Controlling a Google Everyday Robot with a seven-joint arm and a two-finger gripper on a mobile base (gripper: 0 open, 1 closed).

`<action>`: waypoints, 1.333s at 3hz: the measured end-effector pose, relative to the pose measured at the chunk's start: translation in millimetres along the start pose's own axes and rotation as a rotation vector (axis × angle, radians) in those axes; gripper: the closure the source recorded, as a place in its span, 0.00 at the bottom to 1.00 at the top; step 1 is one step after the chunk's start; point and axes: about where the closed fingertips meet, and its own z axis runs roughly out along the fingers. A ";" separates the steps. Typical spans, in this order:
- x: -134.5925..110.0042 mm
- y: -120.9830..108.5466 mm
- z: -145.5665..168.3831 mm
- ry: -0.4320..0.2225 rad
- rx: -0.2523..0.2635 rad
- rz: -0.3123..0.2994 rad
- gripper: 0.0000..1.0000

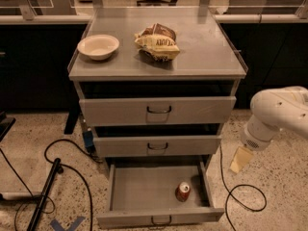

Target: Pick coke can from bottom drawer and place on counter

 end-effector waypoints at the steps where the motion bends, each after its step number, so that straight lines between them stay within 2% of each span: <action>1: 28.2 12.5 70.4 0.043 -0.120 0.062 0.00; 2: 28.2 12.5 70.5 0.043 -0.120 0.062 0.00; 3: 26.5 18.5 80.7 0.104 -0.149 -0.005 0.00; 4: 24.7 28.5 94.4 0.207 -0.174 -0.119 0.00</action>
Offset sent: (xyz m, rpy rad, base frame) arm -0.0112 -0.0157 -0.0551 0.0381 0.0906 -0.0512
